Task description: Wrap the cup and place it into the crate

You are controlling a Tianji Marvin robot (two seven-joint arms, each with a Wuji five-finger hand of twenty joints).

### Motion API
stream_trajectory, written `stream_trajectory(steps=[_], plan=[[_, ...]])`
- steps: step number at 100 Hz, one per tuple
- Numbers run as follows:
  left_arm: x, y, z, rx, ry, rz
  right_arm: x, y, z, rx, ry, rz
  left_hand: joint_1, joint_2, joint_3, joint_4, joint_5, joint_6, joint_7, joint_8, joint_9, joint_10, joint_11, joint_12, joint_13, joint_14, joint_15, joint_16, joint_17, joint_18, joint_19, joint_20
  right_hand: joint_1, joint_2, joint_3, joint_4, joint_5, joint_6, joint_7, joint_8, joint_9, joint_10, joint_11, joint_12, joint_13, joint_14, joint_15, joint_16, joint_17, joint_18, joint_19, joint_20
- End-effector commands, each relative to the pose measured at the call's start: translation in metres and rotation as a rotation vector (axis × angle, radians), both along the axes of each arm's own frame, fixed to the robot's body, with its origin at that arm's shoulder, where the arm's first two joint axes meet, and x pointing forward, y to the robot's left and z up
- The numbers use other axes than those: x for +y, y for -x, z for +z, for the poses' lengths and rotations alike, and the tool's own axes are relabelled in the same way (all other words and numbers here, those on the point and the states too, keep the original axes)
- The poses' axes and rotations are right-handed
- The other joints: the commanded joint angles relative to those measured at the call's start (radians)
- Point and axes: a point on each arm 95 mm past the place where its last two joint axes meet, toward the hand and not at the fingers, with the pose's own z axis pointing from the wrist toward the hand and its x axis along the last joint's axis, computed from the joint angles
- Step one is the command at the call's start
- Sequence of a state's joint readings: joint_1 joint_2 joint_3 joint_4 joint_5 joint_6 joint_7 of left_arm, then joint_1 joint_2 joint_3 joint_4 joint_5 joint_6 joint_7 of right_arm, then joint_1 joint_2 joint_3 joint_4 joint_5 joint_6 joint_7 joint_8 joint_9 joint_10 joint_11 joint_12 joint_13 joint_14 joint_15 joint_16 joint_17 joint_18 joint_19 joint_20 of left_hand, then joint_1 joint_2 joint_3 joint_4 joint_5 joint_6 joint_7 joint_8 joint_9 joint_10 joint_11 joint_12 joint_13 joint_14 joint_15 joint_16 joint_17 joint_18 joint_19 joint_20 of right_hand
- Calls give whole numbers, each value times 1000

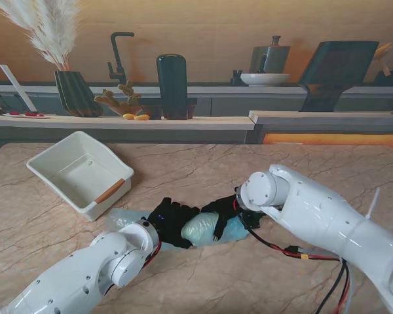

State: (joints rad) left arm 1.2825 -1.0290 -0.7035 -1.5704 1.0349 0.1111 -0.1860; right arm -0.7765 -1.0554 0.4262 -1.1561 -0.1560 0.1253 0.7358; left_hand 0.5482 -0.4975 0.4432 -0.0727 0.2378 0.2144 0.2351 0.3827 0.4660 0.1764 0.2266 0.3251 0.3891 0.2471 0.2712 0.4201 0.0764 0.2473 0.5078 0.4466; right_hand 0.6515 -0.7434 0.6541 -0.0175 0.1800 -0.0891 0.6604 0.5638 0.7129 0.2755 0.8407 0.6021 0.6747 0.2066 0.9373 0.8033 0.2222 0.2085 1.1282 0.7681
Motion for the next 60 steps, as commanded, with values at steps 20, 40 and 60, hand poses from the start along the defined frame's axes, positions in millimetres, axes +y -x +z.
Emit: stream_trajectory(steps=[20, 40, 60], plan=[[13, -3, -51, 114, -151, 20, -25, 23, -15, 93, 5, -4, 106, -21, 213, -2, 160, -130, 186, 29, 124, -35, 102, 63, 108, -23, 85, 46, 15, 18, 163, 16, -173, 231, -76, 33, 276, 146, -236, 100, -203, -3, -308, -165, -135, -1, -455, -209, -100, 84, -505, -33], [14, -10, -59, 146, -197, 39, -39, 32, 2, -5, -96, -98, 134, -30, 260, -1, 208, -137, 261, 59, 193, -45, 143, 80, 156, -26, 132, 61, 38, 7, 255, 11, -266, 249, -79, -10, 200, 168, -327, 75, -292, 0, -419, -218, -165, 20, -637, -272, -98, 94, -615, 36], [16, -15, -63, 185, -238, 66, -52, 53, 24, -194, -212, -183, 192, -27, 303, 13, 215, -131, 312, 82, 241, -49, 189, 104, 214, -34, 209, 94, 90, -19, 404, 54, -261, 253, -79, -10, 221, 169, -326, 75, -277, 7, -420, -219, -139, 28, -648, -272, -79, 98, -617, 50]])
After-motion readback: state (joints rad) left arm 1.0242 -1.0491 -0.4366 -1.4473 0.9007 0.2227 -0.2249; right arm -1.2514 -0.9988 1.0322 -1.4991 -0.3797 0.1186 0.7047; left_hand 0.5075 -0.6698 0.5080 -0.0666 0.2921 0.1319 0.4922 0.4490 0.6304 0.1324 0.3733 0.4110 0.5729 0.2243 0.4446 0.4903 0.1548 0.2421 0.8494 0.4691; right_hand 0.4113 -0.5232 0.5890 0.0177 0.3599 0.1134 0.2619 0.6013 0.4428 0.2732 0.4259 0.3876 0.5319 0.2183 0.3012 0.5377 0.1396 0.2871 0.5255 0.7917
